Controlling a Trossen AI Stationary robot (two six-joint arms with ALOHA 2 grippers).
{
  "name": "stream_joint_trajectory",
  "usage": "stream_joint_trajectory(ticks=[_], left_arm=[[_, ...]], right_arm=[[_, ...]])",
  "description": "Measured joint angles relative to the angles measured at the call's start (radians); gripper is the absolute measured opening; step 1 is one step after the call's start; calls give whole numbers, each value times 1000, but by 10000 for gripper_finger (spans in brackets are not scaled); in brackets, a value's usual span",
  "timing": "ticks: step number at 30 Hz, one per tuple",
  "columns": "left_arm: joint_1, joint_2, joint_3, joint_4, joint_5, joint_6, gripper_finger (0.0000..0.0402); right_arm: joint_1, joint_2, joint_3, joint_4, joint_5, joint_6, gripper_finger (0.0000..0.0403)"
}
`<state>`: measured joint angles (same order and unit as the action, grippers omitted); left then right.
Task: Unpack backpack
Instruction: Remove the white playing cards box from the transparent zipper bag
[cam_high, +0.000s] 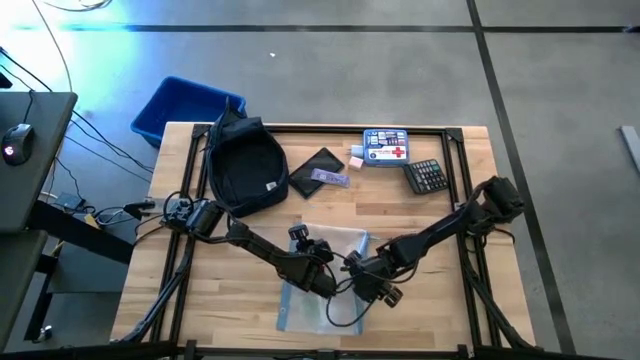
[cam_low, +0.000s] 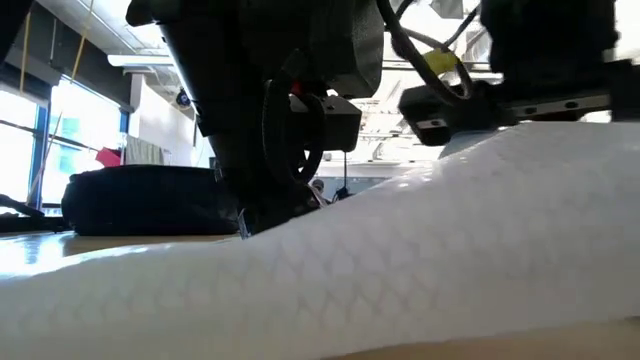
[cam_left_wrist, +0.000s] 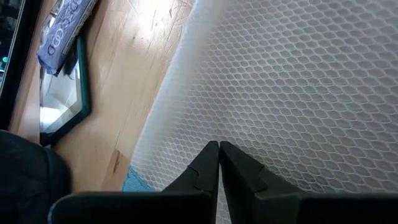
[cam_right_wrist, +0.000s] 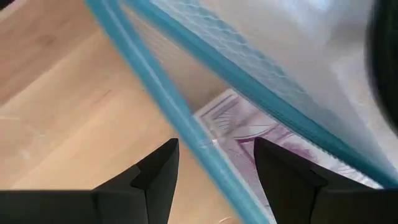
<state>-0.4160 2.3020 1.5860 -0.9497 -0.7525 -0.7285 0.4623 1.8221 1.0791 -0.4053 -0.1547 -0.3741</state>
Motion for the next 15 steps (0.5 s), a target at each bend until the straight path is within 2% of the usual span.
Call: stream_joint_trajectory(ticks=[7, 15], left_arm=[[0, 0, 0, 0, 1, 0, 0], [0, 0, 0, 0, 0, -1, 0]], right_arm=[[51, 24, 1, -182, -3, 58, 193], [127, 1, 24, -200, 54, 44, 193]])
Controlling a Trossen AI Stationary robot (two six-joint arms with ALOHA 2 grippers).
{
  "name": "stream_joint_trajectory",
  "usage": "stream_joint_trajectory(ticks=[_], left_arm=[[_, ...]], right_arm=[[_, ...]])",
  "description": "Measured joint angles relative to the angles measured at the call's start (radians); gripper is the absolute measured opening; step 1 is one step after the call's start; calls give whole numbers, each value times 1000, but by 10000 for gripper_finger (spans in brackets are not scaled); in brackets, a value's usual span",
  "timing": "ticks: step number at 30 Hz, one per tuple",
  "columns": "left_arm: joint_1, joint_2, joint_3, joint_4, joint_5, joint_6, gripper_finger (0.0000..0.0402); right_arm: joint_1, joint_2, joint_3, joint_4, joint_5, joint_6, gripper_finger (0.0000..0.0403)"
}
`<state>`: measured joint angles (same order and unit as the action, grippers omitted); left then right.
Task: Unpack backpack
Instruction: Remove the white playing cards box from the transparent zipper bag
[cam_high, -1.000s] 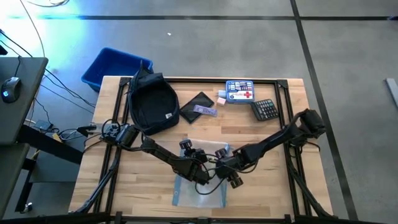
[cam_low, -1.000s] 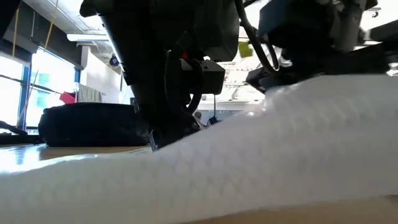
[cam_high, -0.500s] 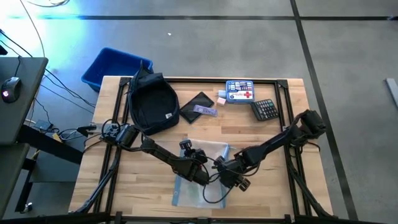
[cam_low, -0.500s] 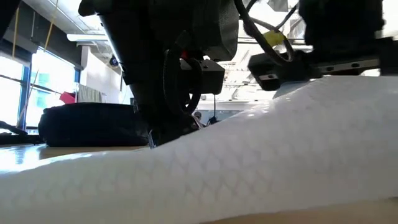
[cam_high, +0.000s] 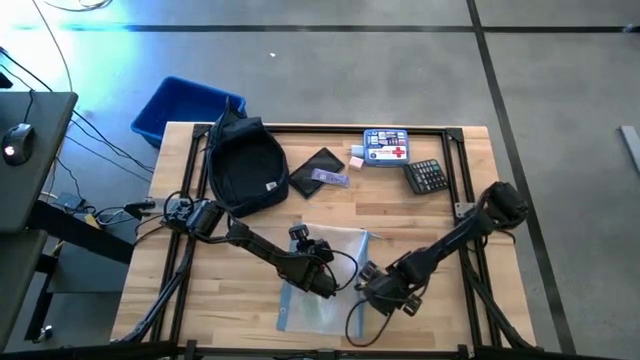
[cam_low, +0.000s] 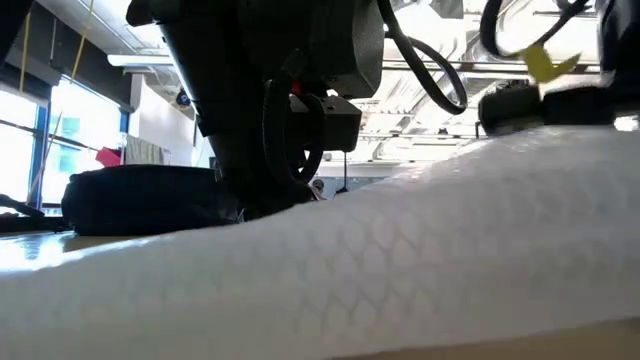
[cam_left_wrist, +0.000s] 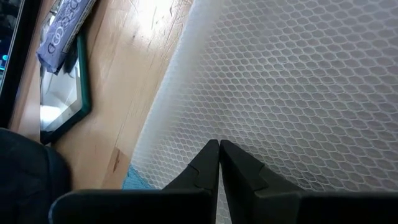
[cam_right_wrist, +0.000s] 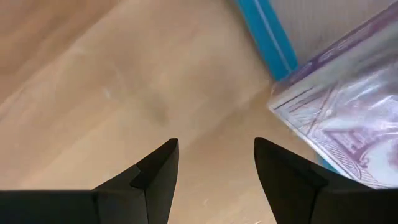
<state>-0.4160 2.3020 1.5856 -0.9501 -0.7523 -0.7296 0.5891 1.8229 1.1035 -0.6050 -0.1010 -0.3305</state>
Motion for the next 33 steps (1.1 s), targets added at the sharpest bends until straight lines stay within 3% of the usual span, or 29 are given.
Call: stream_joint_trajectory(ticks=[7, 14, 19, 27, 33], left_arm=[[0, 0, 0, 1, 0, 0, 0], [0, 0, 0, 2, 1, 0, 0], [0, 0, 0, 2, 2, -1, 0], [0, 0, 0, 4, 3, -1, 0], [0, 0, 0, 4, 4, -1, 0]], right_arm=[[23, -6, 7, 8, 82, 23, 193], [4, -6, 7, 204, 279, 93, 193], [-35, -4, 8, 325, 312, 140, 182], [-90, 65, 8, 337, 241, 195, 105], [-87, 108, 18, 265, 211, 230, 16]])
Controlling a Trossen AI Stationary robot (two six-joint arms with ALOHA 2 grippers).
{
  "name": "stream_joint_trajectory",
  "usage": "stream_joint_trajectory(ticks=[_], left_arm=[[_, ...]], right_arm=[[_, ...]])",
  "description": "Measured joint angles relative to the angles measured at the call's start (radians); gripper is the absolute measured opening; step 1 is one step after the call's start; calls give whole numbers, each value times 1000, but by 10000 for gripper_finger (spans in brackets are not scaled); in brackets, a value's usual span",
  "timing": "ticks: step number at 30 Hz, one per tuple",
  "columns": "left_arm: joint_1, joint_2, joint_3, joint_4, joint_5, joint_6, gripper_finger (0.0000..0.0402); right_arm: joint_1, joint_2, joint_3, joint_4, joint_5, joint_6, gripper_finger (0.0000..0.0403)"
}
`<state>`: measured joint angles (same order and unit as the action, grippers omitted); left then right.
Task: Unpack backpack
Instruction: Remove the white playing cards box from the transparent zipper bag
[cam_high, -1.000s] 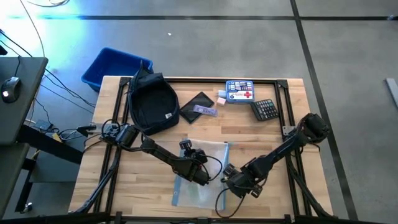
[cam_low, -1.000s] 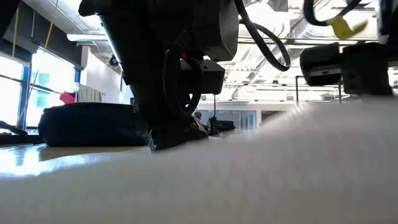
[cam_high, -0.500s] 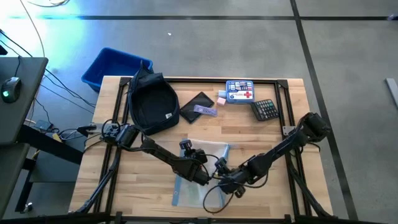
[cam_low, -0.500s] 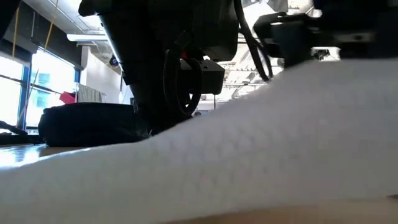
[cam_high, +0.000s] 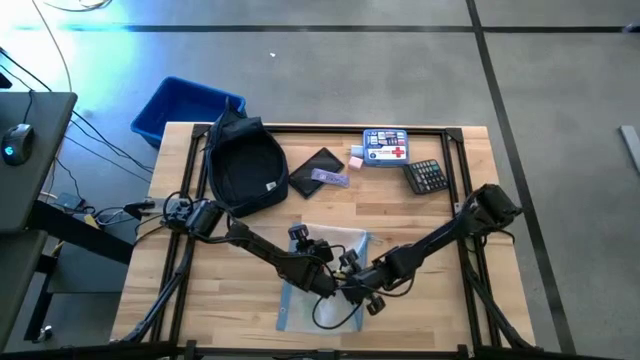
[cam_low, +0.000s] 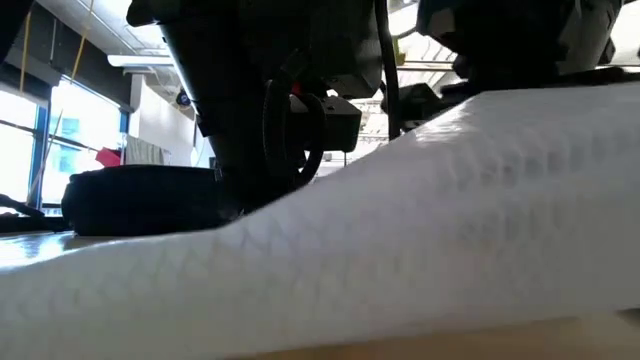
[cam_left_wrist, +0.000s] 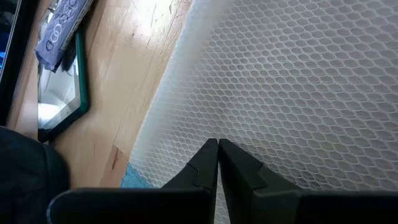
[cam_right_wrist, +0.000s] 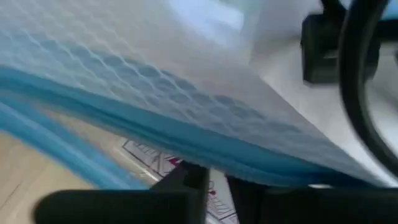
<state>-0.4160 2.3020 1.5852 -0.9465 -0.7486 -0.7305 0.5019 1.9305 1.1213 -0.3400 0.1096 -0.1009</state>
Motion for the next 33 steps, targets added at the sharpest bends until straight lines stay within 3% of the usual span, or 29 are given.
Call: stream_joint_trajectory(ticks=[9, 13, 15, 18, 27, 33], left_arm=[[-1, 0, 1, 10, -3, 2, 0], [-3, 0, 0, -3, 2, 0, 0], [-3, 0, 0, -4, 2, 1, 0], [-3, 0, 0, -7, 0, 0, 0], [-5, 0, 0, -45, 0, -3, 0], [-6, 0, 0, -52, -1, -3, 0]], right_arm=[[52, -82, -5, -347, -2, 258, 5], [81, -77, -15, -430, -87, 270, 1], [97, -86, -12, -428, -136, 227, 0], [136, -87, -18, -418, -118, 162, 0], [182, -105, -14, -303, 140, 150, 0], [160, -110, -13, -152, 178, 44, 0]])
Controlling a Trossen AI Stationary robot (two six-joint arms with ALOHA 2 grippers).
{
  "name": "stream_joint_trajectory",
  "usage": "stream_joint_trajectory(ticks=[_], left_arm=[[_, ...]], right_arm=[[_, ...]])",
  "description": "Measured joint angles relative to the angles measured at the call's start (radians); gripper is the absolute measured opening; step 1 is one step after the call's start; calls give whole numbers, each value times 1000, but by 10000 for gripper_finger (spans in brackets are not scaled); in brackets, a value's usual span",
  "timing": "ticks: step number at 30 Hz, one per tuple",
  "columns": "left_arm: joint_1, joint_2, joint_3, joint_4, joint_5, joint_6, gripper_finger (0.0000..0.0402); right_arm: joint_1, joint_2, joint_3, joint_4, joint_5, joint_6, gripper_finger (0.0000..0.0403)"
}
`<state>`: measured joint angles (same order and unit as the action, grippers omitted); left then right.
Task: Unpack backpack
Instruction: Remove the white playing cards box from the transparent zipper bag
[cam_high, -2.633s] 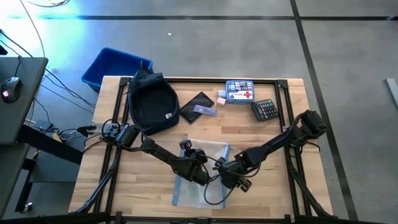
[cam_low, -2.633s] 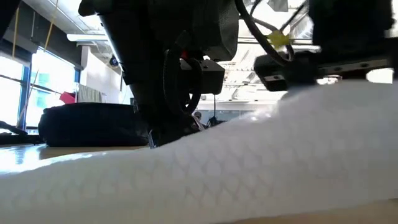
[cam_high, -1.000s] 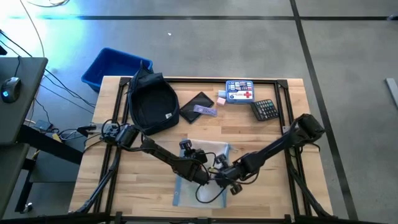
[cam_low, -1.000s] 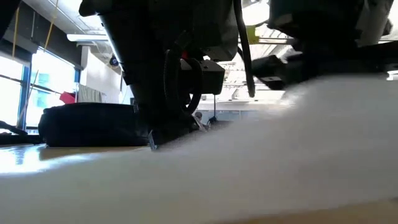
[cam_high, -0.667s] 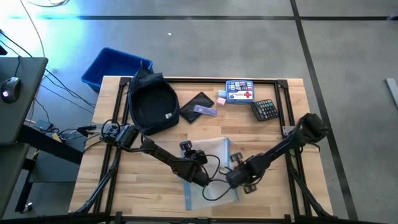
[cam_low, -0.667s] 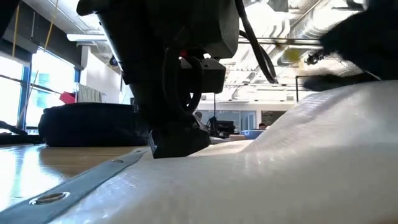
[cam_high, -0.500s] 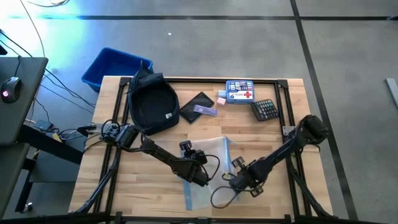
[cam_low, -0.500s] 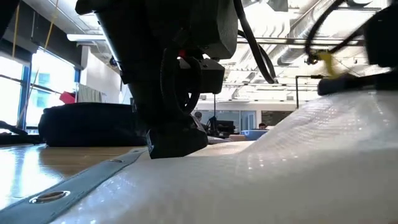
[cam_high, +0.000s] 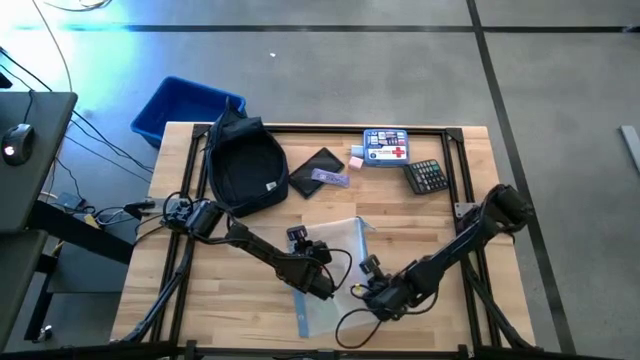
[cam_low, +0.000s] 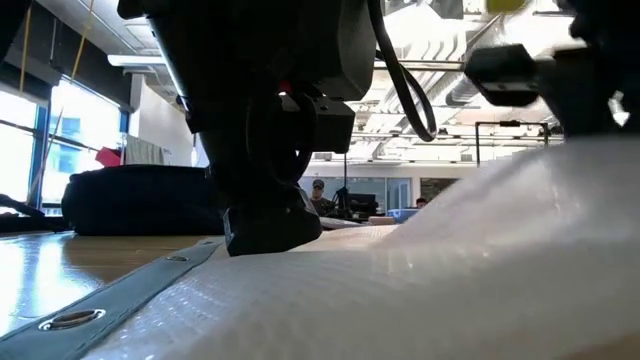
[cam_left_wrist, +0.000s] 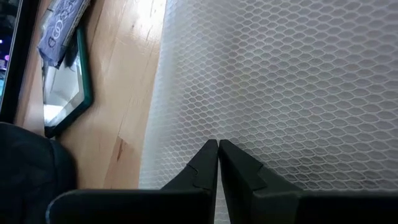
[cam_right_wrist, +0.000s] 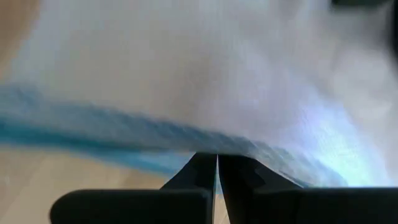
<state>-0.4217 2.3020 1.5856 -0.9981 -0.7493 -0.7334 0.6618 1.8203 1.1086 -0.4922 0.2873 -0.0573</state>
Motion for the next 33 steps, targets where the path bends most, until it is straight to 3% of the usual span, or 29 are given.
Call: stream_joint_trajectory(ticks=[7, 12, 18, 22, 28, 33], left_arm=[[0, 0, 0, 6, -5, 3, 0], [0, 0, -1, 9, -8, 5, 0], [0, 0, -1, 17, -9, 5, 0], [0, 0, -1, 18, -10, 5, 0], [0, 0, -1, 25, -4, 5, 0], [0, 0, -1, 26, -4, 5, 0]], right_arm=[[-49, 0, 1, 122, -6, -169, 33], [-100, 0, 2, 125, -81, -445, 118], [-121, 0, 2, 61, -68, -753, 239], [-122, 9, 2, 53, -25, -869, 295], [-167, 58, 10, 62, -46, -973, 311], [-224, 63, 9, 73, -151, -988, 311]])
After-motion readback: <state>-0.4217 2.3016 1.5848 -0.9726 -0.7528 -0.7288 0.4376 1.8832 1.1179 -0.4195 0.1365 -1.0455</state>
